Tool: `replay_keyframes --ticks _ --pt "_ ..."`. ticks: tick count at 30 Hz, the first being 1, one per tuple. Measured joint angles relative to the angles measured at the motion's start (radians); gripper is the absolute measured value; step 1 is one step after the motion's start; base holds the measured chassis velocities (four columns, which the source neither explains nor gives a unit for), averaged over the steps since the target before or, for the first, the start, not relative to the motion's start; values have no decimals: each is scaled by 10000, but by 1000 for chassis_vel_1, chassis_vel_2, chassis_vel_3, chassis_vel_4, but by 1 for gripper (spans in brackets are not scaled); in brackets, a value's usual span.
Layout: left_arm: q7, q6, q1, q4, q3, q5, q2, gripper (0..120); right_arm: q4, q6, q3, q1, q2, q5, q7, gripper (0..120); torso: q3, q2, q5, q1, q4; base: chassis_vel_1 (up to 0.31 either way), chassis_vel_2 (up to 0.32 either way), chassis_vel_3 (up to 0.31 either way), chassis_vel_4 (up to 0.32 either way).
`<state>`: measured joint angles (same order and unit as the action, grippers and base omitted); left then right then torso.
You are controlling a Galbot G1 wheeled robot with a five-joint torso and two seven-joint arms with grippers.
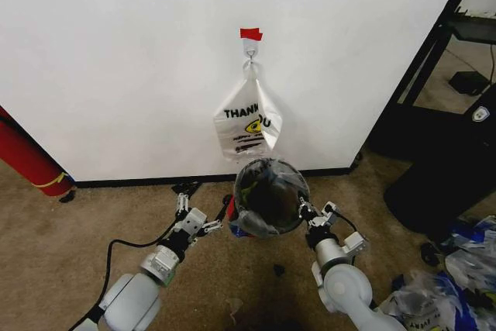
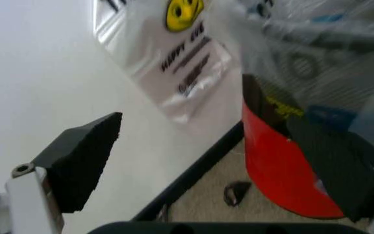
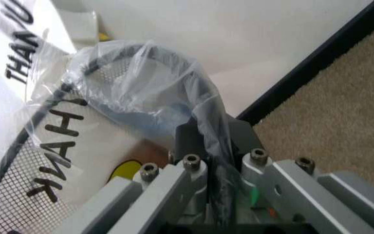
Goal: Pick up the garbage bag from the wall and place it over the trash bin.
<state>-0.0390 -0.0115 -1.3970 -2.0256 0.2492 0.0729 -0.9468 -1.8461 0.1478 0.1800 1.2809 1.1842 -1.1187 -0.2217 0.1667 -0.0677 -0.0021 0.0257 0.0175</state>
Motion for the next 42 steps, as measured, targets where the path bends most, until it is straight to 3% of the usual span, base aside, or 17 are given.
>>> replay_keyframes --ticks 4,12,16,22,28,33,37,42 --pt "-400 -20 223 344 -29 -236 -123 100 -179 -88 -60 150 -22 78 -21 1 0 0 0 0 0 0 0 0 0" --pt "-882 -112 562 886 -115 -405 -361 100 -1344 -1199 -394 134 135 280 -2287 1 0 0 0 0 -4 0 0 0 0" --pt "-1163 -168 963 948 -141 -961 -675 100 -1302 -1443 -469 75 132 713 -2349 1 0 0 1 0 -3 0 0 0 0" --pt "-655 -305 2164 1101 59 -2081 -551 100 -796 -1139 -392 405 -278 1983 -215 1 -1 0 2 0 2 0 0 0 0" --pt "1725 -2045 3082 1634 -181 -3085 2 100 112 -580 -155 558 -602 3158 3224 1 -1 0 3 0 3 0 0 0 0" --pt "2283 -2352 3284 1918 -227 -3108 80 100 388 -407 -93 472 -649 3454 4066 1 0 1 0 0 1 0 0 0 0" --pt "3487 -3070 4010 3018 -314 -3111 255 100 922 51 29 278 -703 3901 5640 1 0 1 0 0 -1 0 0 0 0" --pt "4789 -3720 4640 4017 -497 -2907 476 100 1175 378 146 206 -721 4187 6597 1 0 1 1 0 -1 0 0 0 0"
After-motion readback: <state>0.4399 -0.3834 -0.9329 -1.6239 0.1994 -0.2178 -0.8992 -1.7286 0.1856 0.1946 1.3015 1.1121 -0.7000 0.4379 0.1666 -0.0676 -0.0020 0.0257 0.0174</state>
